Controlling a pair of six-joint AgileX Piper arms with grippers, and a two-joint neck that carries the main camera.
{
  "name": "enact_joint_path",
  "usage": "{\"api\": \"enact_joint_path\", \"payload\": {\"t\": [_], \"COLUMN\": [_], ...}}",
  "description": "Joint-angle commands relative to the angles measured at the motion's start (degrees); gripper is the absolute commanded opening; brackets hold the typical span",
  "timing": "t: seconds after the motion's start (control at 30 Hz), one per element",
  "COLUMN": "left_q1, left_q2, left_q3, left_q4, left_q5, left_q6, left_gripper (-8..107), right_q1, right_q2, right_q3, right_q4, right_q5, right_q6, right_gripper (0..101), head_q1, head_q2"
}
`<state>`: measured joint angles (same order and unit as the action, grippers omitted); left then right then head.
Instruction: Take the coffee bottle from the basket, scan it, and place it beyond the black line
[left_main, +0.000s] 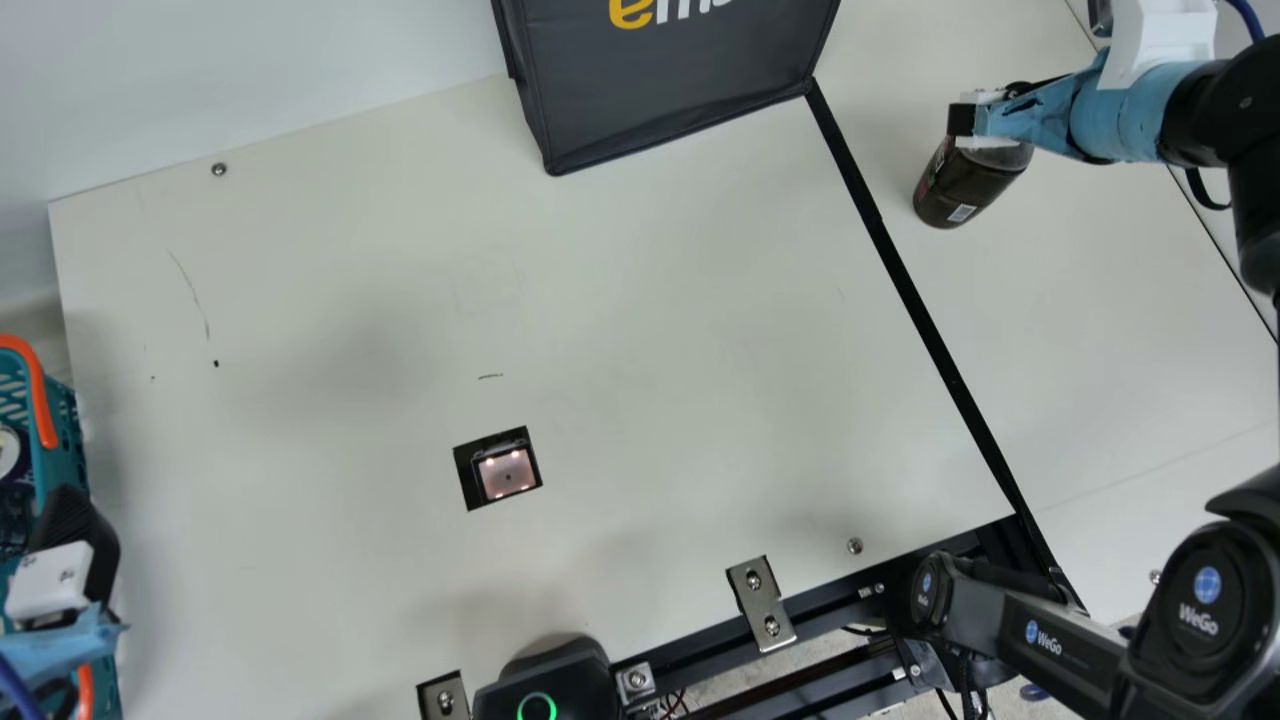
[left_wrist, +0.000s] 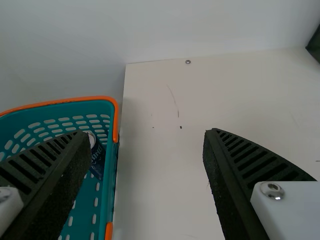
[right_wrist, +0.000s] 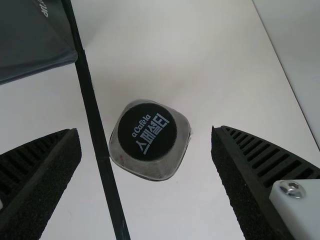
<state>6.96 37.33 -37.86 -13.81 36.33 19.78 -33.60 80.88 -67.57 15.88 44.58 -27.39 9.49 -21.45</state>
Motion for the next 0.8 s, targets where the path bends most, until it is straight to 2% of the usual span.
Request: {"api": "enact_joint_path", "payload": {"t": [0.0,0.37,0.77], "left_q1": [0.0,0.0,0.0], "left_q2": [0.0,0.0,0.0], "left_q3": [0.0,0.0,0.0], "left_q4": [0.0,0.0,0.0], "left_q5": [0.0,0.0,0.0], "left_q6": [0.0,0.0,0.0], "left_gripper": [90,90,90], "right_q1": [0.0,1.2,5.9], "right_q2": [-0.5,-4.8,-9.2], "right_q3": [-0.1,0.7,1.4], "right_q4": [0.4,2.2,2.3], "right_q5": [0.5,2.1,3.3], "right_q6": [-0.2,-1.1,1.1], "right_gripper": [91,91,91], "head_q1": [-1.6,-1.6,-1.6], "head_q2": [-0.1,-0.1,-0.1]}}
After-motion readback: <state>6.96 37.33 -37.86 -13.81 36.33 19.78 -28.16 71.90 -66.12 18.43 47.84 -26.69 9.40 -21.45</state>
